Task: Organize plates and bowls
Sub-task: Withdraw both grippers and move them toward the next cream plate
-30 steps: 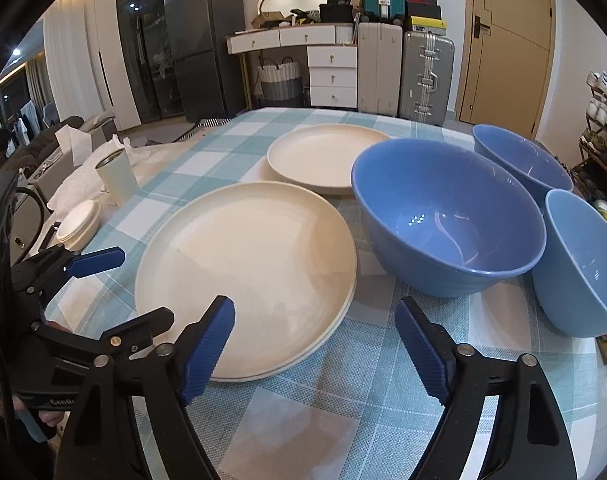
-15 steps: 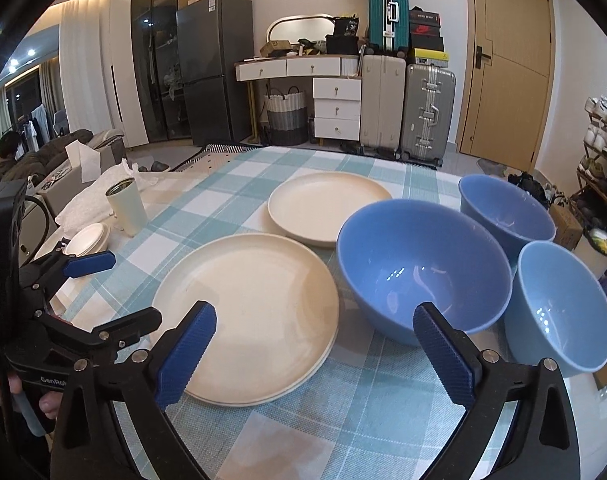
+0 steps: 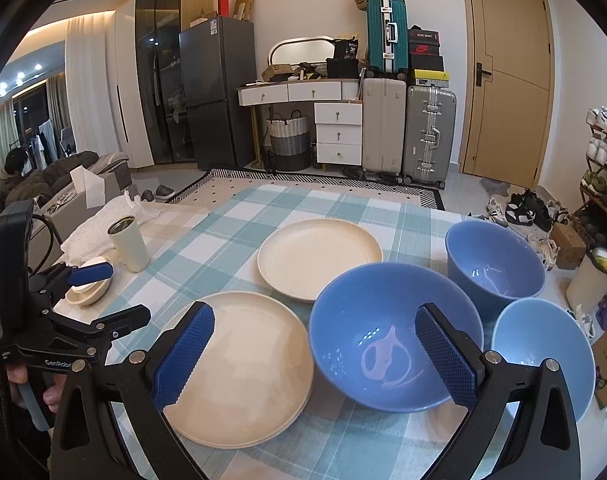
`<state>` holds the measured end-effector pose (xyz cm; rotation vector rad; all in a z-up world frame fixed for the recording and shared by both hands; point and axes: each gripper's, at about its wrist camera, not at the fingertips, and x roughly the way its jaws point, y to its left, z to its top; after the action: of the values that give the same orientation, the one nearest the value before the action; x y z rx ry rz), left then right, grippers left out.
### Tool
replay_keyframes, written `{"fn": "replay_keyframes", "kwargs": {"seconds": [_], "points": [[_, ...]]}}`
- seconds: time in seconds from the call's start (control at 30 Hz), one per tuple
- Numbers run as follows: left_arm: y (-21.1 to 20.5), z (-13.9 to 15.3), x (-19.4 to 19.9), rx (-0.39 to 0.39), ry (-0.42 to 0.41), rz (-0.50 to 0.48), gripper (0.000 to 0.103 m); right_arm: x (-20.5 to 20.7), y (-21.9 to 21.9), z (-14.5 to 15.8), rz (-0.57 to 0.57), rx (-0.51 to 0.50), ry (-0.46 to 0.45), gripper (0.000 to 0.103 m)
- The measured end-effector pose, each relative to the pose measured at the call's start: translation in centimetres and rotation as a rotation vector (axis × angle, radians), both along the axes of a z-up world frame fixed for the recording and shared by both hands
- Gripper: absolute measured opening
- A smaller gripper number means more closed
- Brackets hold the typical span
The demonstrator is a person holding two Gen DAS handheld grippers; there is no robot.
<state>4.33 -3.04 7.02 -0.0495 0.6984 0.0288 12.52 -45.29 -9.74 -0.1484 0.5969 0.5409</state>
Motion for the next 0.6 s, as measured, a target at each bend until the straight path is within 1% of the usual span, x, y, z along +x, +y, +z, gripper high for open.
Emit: {"fn": "replay_keyframes", "kwargs": {"seconds": [0.3,0.43,0.6], "points": [[0.3,0.7,2.8,-0.027,0.011,0.027,0.101,2.6,0.2,1.0,0.016,-0.022,-0.005,0.102],[0.0,0.9,4.2,-0.010,0.012,0.034,0.101,4.0,0.6,1.3,0.022,-0.035,0.000,0.102],[0.3,0.8,6.3,-0.019,0.026,0.033,0.101,5.9,1.0,1.6,0.025,-0.042,0.013,0.102]]}}
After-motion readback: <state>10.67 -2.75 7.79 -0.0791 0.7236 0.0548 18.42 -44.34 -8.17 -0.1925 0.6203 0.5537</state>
